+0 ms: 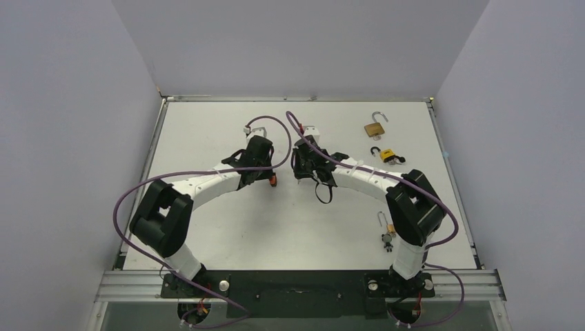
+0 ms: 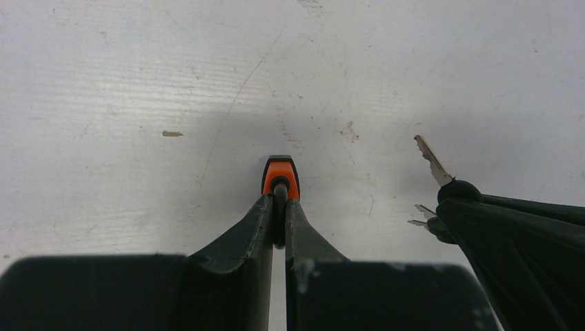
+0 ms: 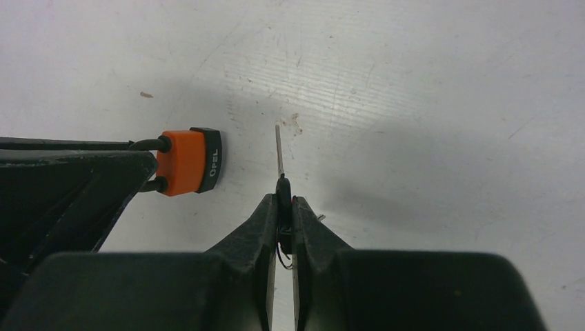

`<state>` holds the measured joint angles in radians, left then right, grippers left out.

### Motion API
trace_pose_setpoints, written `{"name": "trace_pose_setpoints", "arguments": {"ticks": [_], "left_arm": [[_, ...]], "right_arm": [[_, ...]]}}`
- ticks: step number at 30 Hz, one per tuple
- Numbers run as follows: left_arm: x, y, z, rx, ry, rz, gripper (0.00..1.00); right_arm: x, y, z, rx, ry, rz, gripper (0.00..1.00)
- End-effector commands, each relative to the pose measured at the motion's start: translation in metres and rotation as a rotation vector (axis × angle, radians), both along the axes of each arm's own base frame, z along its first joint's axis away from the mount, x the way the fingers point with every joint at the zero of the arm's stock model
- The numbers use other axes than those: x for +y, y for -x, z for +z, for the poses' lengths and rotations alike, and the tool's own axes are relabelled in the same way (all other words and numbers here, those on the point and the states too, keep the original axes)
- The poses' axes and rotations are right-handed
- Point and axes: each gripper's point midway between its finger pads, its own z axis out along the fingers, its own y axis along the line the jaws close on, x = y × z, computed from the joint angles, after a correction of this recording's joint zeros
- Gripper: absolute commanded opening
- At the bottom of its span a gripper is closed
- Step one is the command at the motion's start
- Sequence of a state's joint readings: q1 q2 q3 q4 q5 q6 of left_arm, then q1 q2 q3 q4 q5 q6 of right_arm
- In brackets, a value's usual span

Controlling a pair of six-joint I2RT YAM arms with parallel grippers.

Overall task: Lock with the key
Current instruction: Place the lock at the center of the board, then place the key at the center of the board.

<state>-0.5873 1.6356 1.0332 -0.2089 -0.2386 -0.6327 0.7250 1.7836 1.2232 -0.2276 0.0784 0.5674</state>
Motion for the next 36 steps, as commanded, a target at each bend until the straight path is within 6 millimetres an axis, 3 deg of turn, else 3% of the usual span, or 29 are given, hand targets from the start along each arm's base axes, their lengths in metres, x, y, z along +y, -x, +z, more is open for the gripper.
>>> {"name": "trace_pose_setpoints", "arguments": {"ticks": [1, 6, 10, 18, 23, 28, 29, 36], "left_arm": [[-0.010, -0.020, 0.020, -0.078, 0.027, 0.026, 0.00], [-0.017, -0.019, 0.018, -0.068, 0.037, 0.012, 0.13], [-0.020, -0.019, 0.024, -0.069, 0.050, 0.004, 0.22], [-0.022, -0.012, 0.049, -0.094, 0.097, -0.015, 0.38], [-0.022, -0.002, 0.066, -0.104, 0.133, -0.042, 0.43], [-0.022, 0.015, 0.089, -0.125, 0.183, -0.100, 0.46], [-0.025, 0.019, 0.092, -0.122, 0.196, -0.122, 0.46], [-0.037, 0.049, 0.129, -0.163, 0.327, -0.243, 0.50]], "right_arm": [[0.029, -0.016, 0.022, -0.055, -0.127, -0.035, 0.00], [0.040, -0.010, 0.004, -0.004, -0.183, -0.031, 0.00], [0.045, -0.010, 0.002, 0.000, -0.217, -0.032, 0.02], [0.041, -0.009, 0.005, -0.002, -0.213, -0.032, 0.30], [0.033, -0.006, 0.014, -0.006, -0.203, -0.043, 0.36], [0.002, -0.005, 0.040, -0.058, -0.210, -0.117, 0.47], [-0.007, -0.001, 0.036, -0.045, -0.200, -0.134, 0.49], [-0.093, 0.024, 0.050, -0.072, -0.162, -0.320, 0.65]]}}
